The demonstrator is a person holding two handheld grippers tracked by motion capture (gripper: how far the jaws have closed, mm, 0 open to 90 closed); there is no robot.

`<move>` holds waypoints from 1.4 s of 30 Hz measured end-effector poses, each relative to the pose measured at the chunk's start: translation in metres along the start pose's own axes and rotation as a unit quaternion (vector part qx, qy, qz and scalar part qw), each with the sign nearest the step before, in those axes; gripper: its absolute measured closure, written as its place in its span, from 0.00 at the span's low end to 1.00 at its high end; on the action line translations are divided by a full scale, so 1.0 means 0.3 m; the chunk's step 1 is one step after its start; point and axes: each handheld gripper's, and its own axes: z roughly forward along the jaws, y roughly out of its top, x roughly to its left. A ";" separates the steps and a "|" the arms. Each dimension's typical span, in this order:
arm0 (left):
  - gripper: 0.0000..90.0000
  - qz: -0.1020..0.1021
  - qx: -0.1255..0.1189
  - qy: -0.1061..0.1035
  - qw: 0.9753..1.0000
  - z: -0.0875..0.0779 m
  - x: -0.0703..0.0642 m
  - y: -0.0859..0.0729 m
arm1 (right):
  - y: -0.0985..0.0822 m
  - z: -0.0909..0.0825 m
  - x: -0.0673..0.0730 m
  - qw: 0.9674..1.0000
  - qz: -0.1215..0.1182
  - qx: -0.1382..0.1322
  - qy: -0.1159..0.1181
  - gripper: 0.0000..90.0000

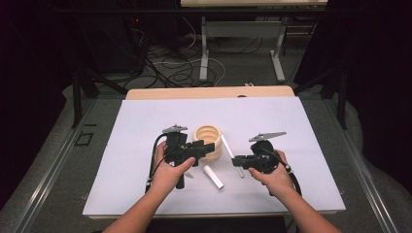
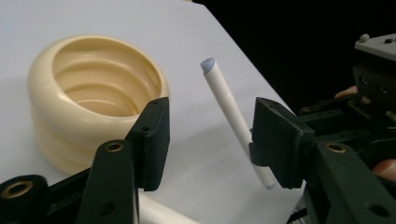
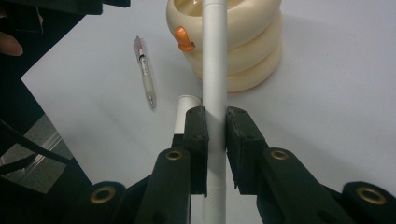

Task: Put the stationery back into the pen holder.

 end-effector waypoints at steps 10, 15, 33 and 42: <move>0.52 -0.035 0.017 -0.015 0.999 0.040 -0.014 0.015 | 0.001 -0.004 0.017 1.000 -0.013 -0.008 0.001 0.87; 0.52 -0.043 0.021 -0.022 0.999 0.060 -0.022 0.017 | 0.002 -0.006 0.026 1.000 -0.016 -0.013 0.004 0.87; 0.66 -0.074 0.023 -0.035 0.996 0.129 -0.054 -0.001 | 0.007 -0.013 0.057 0.999 -0.030 -0.026 0.012 0.87; 0.72 -0.100 0.030 -0.041 0.994 0.149 -0.060 -0.005 | 0.008 -0.014 0.065 0.999 -0.035 -0.033 0.016 0.87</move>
